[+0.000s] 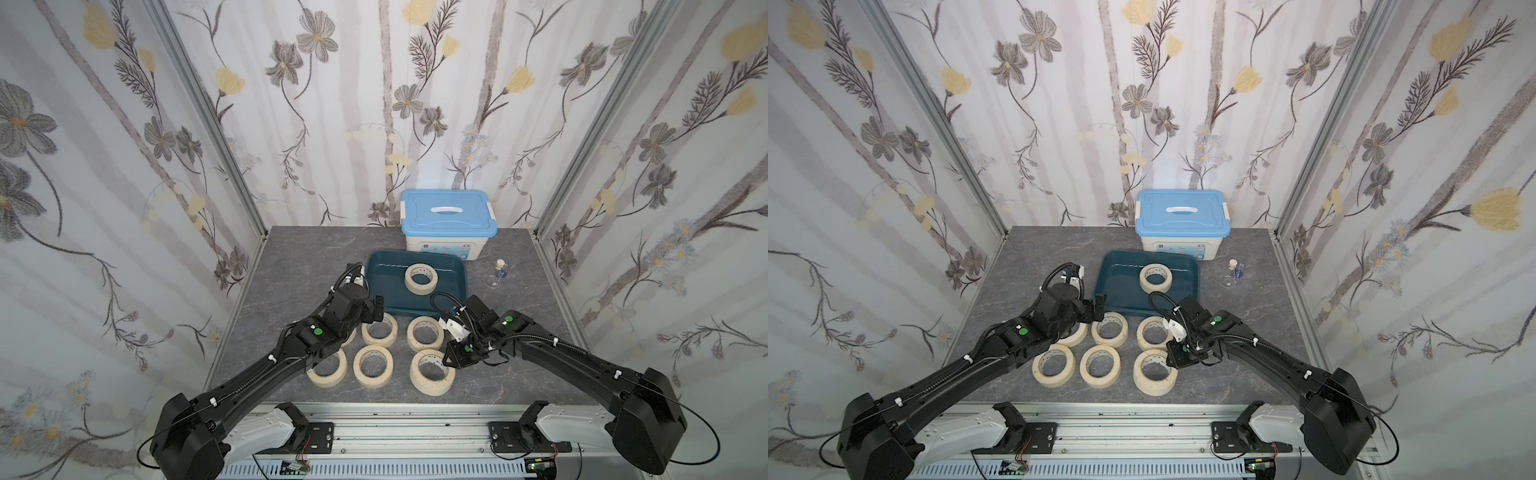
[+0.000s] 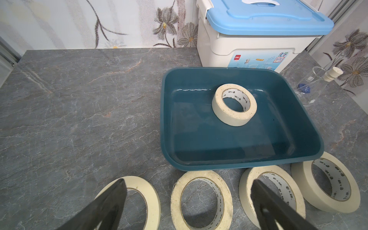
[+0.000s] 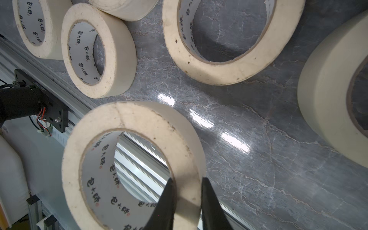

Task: Take out the art tape in the storage box
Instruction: Place the art tape at the center of the board.

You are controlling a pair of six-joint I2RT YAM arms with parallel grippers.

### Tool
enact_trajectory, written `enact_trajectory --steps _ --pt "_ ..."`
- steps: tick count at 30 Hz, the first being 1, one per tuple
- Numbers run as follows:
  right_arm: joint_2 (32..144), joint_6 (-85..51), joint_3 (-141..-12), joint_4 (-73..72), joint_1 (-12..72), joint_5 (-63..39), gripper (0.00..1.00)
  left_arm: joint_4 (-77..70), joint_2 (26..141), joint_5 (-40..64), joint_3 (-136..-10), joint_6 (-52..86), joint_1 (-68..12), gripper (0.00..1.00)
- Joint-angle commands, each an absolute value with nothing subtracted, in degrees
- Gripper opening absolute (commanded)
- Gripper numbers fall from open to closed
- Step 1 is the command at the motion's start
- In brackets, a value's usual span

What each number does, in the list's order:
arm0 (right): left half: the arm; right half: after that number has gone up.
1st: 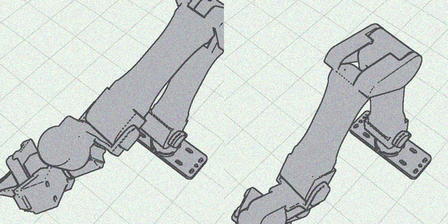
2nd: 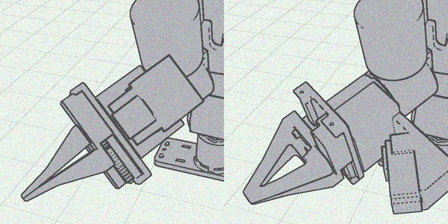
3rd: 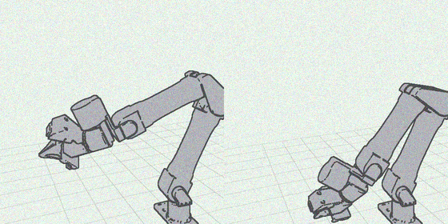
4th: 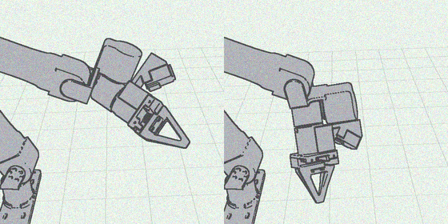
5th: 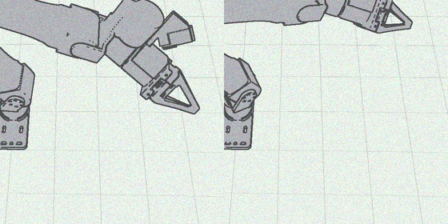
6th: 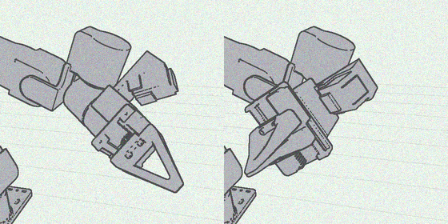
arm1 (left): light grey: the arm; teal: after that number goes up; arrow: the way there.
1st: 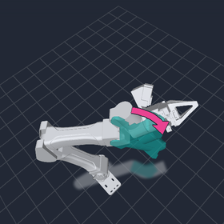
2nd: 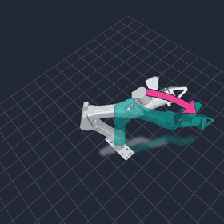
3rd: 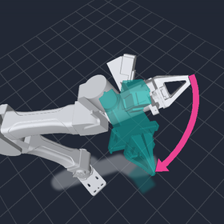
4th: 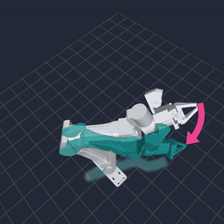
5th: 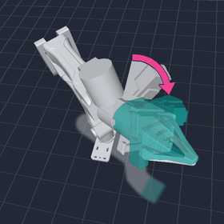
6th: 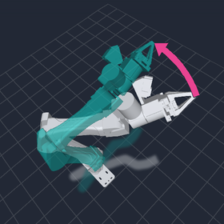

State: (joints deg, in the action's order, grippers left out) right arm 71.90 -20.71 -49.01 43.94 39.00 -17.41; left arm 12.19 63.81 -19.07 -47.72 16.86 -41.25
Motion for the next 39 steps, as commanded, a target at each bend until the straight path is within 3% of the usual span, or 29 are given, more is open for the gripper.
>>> enact_trajectory --steps 1,39 --pt "72.93 -20.04 -49.16 42.68 39.61 -16.46 0.19 11.32 64.06 -19.95 -48.21 16.83 -41.21 1.0" --pt "82.71 -18.46 -45.49 30.05 41.17 -10.55 0.24 13.72 62.75 -20.84 -48.25 18.11 -41.17 1.0"
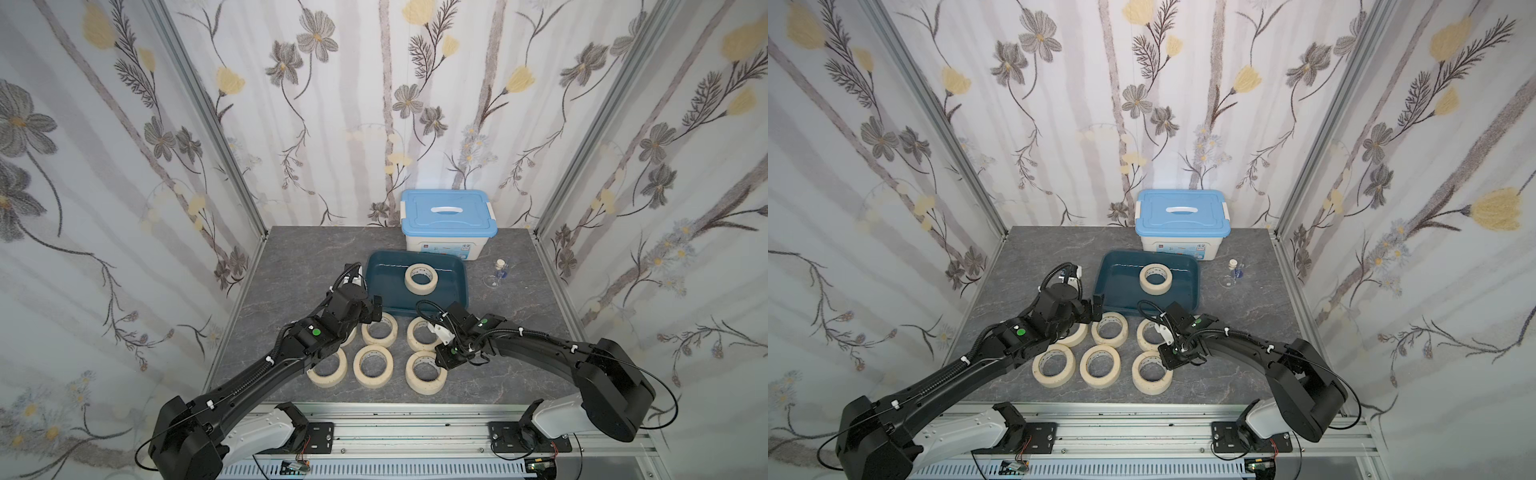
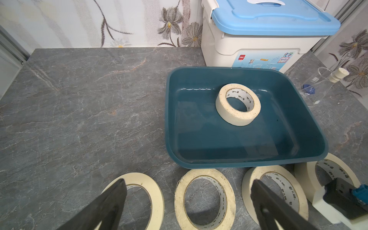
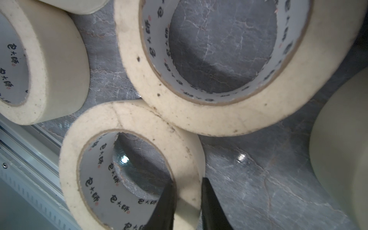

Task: Take out the art tape in the storage box
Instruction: Place the art tape at the center of the board.

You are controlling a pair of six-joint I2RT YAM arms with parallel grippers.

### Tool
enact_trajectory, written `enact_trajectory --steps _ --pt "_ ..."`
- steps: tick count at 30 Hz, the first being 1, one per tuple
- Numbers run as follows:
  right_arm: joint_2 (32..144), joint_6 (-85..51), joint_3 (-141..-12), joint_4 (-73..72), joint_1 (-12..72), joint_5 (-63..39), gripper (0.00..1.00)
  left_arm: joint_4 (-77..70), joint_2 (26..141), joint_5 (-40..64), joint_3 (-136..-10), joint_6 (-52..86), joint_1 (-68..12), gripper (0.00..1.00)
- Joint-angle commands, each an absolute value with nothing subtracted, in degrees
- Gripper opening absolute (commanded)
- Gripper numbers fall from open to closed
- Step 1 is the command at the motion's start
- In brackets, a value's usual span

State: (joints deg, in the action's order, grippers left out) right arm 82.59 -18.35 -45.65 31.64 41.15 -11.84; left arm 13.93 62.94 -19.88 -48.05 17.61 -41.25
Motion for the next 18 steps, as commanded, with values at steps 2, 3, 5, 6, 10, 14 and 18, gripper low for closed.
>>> enact_trajectory --steps 2,3,5,6,10,14,18 --pt "82.92 -18.46 -45.5 29.98 41.2 -10.63 0.25 13.8 62.76 -20.87 -48.25 18.11 -41.21 1.0" --pt "82.97 -18.44 -45.45 30.01 41.2 -10.66 0.25 13.86 62.75 -20.92 -48.3 18.11 -41.16 1.0" --pt "82.97 -18.45 -45.41 29.97 41.22 -10.67 0.27 14.09 62.69 -21.03 -48.25 18.06 -41.2 1.0" --pt "82.88 -18.48 -45.42 29.93 41.21 -10.76 0.28 14.08 62.67 -21.1 -48.29 18.02 -41.12 1.0" --pt "82.44 -18.54 -45.27 30.04 41.14 -10.82 0.33 14.33 62.51 -21.48 -48.25 17.93 -41.19 1.0" --pt "81.9 -18.63 -45.18 30.06 41.13 -11.5 0.36 14.48 62.34 -21.65 -48.25 17.93 -41.19 1.0" --pt "80.28 -18.9 -45.03 30.15 41.07 -11.97 0.41 14.51 62.09 -21.75 -48.21 17.84 -41.2 1.0"
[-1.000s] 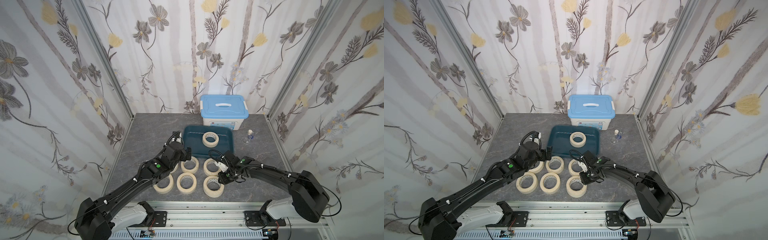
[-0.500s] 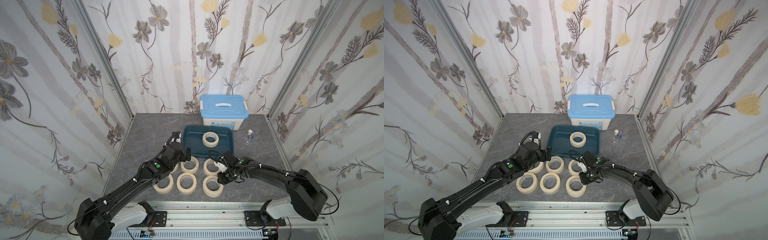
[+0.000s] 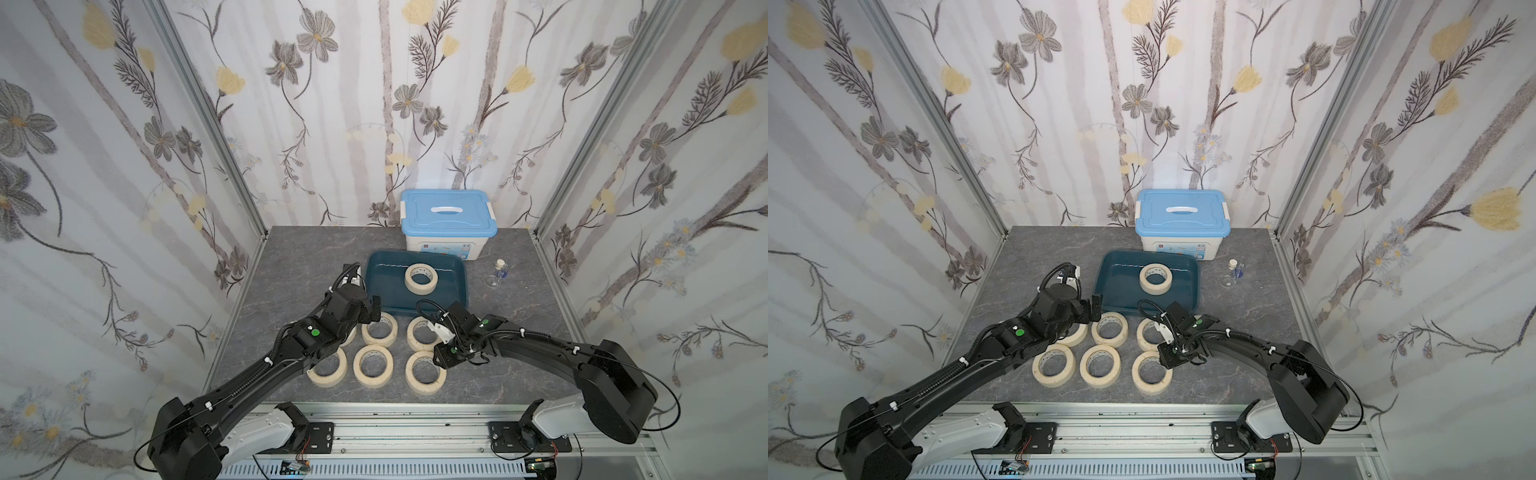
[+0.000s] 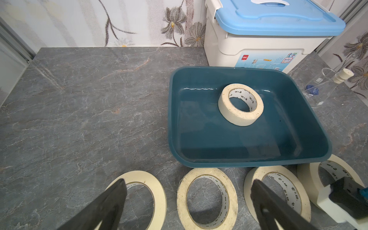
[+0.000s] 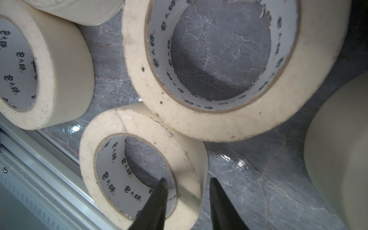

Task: Take out the art tape in the storage box
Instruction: Place the art tape at the center of the board, then pick up the art tape from the storage box.

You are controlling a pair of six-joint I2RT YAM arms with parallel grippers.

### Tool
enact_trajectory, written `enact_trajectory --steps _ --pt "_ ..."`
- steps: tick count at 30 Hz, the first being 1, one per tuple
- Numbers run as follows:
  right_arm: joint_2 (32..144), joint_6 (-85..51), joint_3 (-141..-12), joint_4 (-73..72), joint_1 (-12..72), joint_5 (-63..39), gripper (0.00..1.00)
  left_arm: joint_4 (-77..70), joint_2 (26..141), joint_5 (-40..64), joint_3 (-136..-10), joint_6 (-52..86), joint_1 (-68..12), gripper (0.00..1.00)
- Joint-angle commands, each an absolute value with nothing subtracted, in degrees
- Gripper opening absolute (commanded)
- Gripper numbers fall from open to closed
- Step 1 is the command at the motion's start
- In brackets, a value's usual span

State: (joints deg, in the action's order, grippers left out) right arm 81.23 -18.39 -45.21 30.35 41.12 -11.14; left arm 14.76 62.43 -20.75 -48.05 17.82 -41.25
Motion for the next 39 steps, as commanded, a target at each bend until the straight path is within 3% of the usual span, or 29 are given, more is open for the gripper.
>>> enact_trajectory --steps 1,11,21,39 --pt "79.93 -18.9 -45.04 30.27 41.03 -11.97 0.41 14.47 62.08 -21.72 -48.25 17.92 -41.18 1.0" --pt "75.54 -18.0 -47.04 33.18 39.69 -11.2 0.47 13.0 60.61 -20.82 -46.85 18.2 -41.21 1.0" --pt "73.0 -19.45 -51.48 34.45 32.37 -6.97 0.57 13.1 59.15 -21.03 -46.05 18.05 -41.2 1.0" --pt "90.99 -20.52 -72.44 31.13 26.8 1.01 0.62 13.97 56.38 -20.78 -44.7 18.46 -41.15 1.0"
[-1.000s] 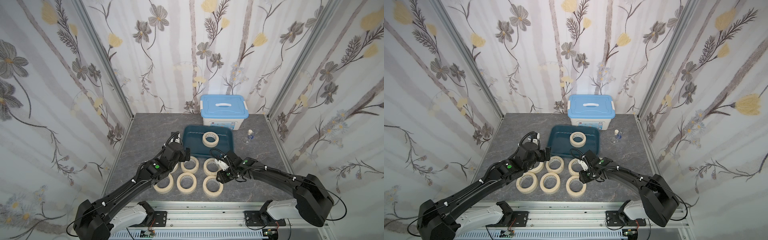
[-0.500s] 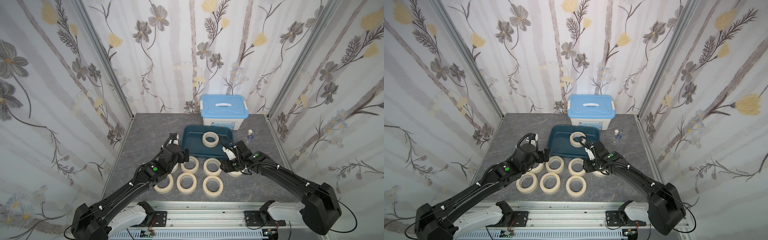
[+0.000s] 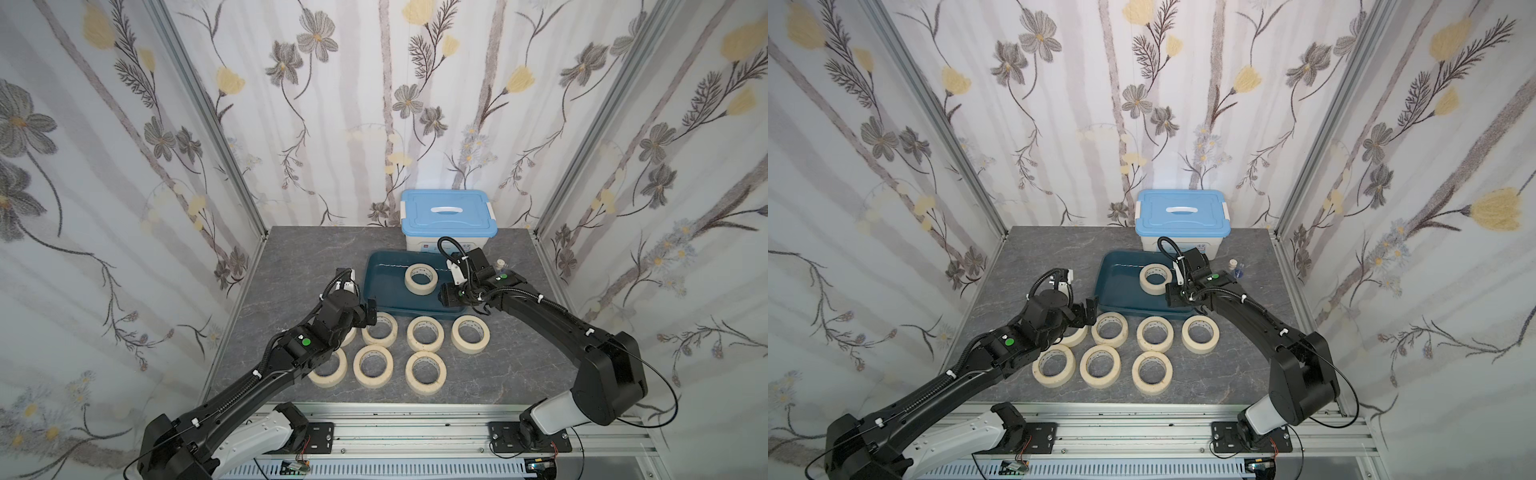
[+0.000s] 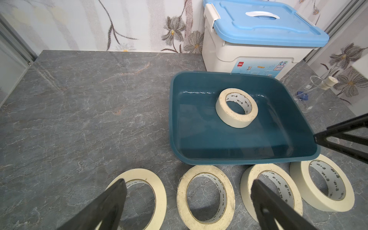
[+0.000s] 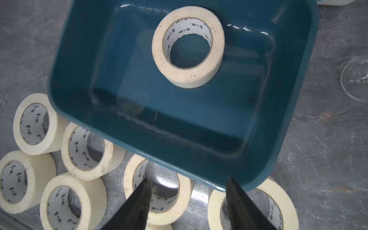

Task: Take out the art tape in the storage box
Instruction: Pick up the art tape from the storage box.

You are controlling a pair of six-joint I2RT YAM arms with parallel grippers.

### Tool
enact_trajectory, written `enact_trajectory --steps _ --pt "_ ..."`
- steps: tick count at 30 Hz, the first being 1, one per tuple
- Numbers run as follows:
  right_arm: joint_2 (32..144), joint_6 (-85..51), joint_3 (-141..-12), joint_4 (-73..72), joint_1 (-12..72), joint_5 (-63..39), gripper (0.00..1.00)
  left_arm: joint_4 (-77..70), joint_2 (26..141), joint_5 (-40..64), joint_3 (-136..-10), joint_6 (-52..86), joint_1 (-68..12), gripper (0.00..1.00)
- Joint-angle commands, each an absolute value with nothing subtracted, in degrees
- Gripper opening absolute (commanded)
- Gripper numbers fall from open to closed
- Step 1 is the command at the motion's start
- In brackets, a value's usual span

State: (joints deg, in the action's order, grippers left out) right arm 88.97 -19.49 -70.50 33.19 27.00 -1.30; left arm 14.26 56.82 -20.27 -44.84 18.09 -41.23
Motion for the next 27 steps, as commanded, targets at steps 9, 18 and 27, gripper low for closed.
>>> enact_trajectory --steps 9,18,27 --pt "102.16 -26.23 -77.92 23.19 25.67 3.4 0.61 14.45 56.89 -20.53 -44.43 18.72 -41.13 1.0" --pt "108.0 -36.39 -78.12 15.65 24.74 3.69 0.6 15.12 55.79 -20.59 -43.61 19.6 -41.14 1.0" --pt "112.86 -40.39 -79.4 13.45 22.99 2.07 0.59 15.2 54.68 -20.66 -42.19 20.65 -41.17 1.0"
